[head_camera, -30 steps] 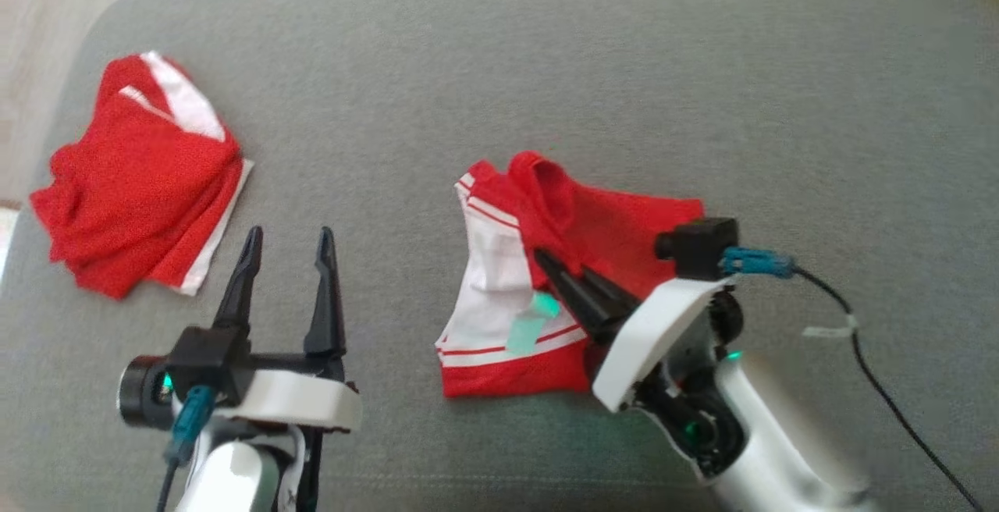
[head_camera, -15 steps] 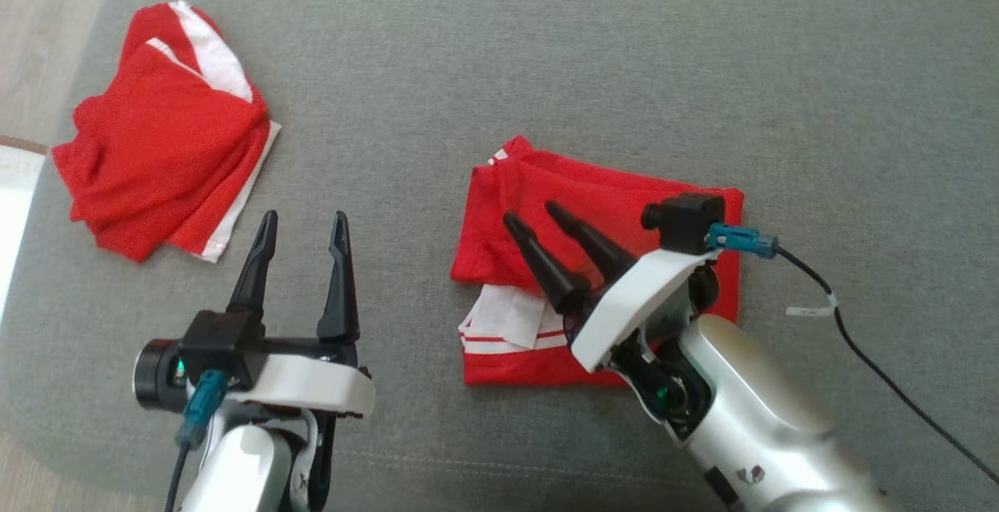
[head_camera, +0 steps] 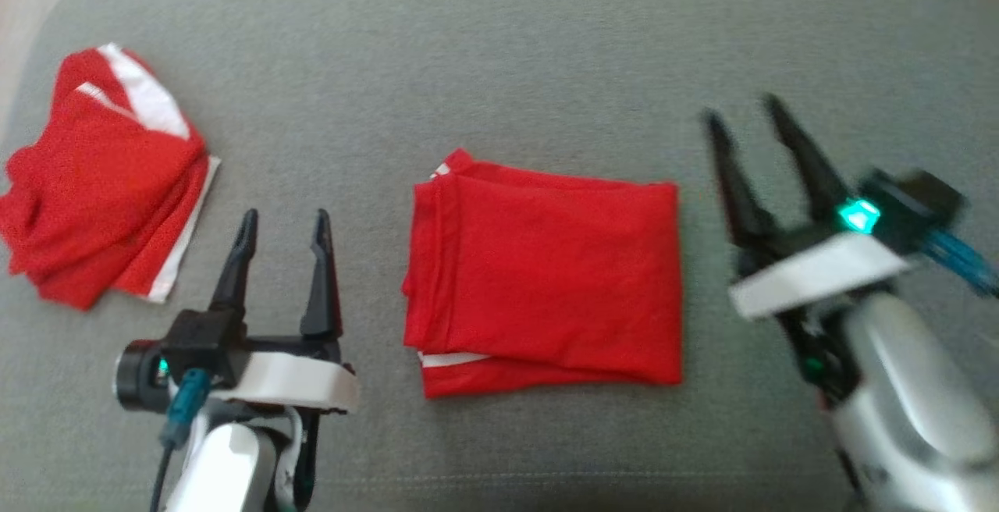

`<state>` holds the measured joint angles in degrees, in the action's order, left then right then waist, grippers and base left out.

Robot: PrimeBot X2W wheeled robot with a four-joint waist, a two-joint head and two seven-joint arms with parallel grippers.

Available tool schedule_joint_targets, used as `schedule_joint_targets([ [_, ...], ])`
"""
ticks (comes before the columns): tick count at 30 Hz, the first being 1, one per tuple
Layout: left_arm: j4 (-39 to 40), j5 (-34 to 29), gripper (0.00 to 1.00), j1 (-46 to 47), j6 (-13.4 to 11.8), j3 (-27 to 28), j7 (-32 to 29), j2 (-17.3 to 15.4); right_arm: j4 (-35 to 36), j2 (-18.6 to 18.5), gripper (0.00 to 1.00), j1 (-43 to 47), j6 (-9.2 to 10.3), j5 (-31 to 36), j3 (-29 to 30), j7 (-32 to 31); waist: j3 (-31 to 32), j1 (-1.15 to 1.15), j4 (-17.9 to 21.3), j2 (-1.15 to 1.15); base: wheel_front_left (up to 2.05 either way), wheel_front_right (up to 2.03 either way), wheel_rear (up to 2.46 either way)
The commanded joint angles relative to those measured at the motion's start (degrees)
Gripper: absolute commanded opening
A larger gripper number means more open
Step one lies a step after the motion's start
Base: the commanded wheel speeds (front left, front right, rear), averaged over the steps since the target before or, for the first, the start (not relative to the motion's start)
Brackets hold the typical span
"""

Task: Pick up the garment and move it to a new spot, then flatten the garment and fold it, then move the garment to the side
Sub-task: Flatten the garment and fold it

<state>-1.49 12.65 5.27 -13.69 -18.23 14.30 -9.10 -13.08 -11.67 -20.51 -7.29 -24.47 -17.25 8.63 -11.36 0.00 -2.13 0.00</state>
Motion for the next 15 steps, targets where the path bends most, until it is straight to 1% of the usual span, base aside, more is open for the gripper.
schedule_joint_targets([
  [1, 2.21, -0.43, 1.0, 1.81, -0.3, 2.35, 0.68, -1.32, 3.7, -0.3, 1.0, 2.45, -0.2, 1.77, 1.76, -1.09, 0.53, 0.0, 1.25, 0.0, 0.0, 0.0, 0.0],
  [5, 2.57, -0.58, 1.0, 1.15, -0.64, 2.68, 0.68, -1.93, 9.6, -0.43, 1.0, 8.6, -0.2, 5.24, 8.73, -3.94, 1.18, 0.0, 2.86, 0.0, 0.0, 0.0, 0.0],
  [6, 2.57, -0.58, 1.0, 1.15, -0.64, 2.68, 0.68, -1.93, 9.6, -0.43, 1.0, 8.6, -0.2, 5.24, 8.73, -3.94, 1.18, 0.0, 2.86, 0.0, 0.0, 0.0, 0.0],
  [10, 2.88, -0.51, 1.0, -0.2, -1.05, 3.1, 0.57, -2.65, 14.21, 0.33, 1.0, 13.38, -0.2, 7.02, 12.02, -6.57, 2.32, 0.0, 4.35, 0.0, 0.0, 0.0, 0.0],
  [15, 3.12, -0.32, 1.0, -2.3, -1.39, 3.21, 0.0, -3.47, 17.88, 1.21, 1.0, 17.37, -0.2, 7.73, 12.66, -9.03, 4.54, 0.0, 5.5, 0.0, 0.0, 0.0, 0.0],
])
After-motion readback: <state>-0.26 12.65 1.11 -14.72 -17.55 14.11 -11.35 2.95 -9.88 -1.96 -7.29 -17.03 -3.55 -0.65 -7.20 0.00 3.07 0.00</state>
